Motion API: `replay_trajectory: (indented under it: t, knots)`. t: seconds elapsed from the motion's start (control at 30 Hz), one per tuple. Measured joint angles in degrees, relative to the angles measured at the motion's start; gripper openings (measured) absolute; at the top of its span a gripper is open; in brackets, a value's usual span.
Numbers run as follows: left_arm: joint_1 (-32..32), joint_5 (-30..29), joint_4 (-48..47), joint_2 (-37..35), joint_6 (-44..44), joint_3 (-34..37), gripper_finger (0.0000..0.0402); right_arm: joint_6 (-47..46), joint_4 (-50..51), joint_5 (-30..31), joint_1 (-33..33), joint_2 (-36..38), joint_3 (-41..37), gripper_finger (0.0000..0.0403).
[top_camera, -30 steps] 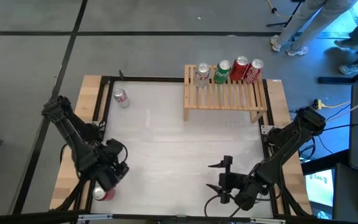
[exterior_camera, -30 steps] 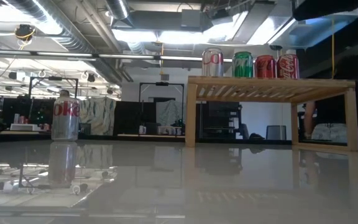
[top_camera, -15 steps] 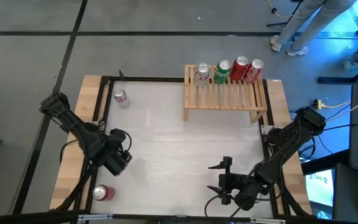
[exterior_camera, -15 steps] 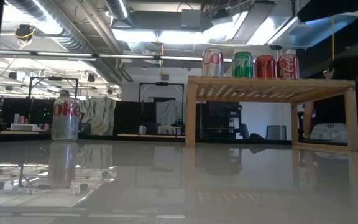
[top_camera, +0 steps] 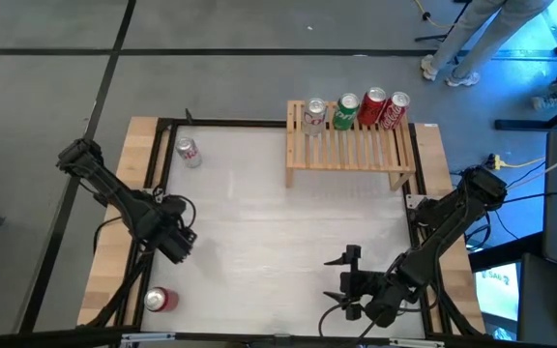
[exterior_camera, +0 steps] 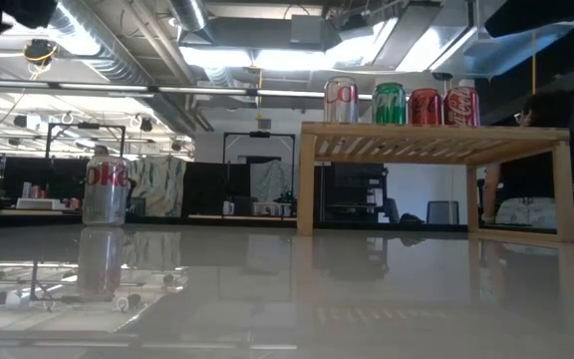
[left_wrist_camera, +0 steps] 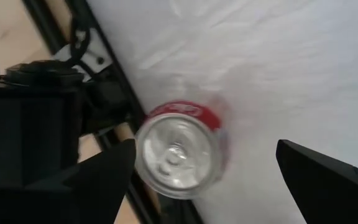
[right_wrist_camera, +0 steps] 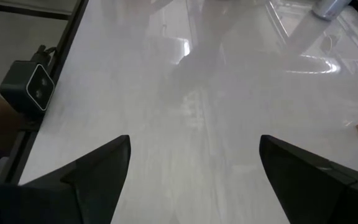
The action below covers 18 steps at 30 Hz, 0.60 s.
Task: Place canned beverage on shelf
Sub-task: Put the red white soda can on the shelf aligned with the other red white soda can
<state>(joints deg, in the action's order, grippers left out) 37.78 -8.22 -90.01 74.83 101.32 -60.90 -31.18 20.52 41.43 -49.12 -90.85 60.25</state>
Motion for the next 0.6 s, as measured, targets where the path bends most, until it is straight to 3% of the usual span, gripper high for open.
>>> replay_trajectory:
  t: [0.2,0.6]
  knots:
    - [-0.43,3.48,0.56,0.02,0.11,5.03,0.0378,-0.02,-0.25,0.0,0.0,0.0,0.0,0.0351]
    - [-0.43,3.95,10.21,0.04,-3.48,9.01,0.0367,-0.15,-0.31,0.04,0.0,0.03,0.0,0.0351]
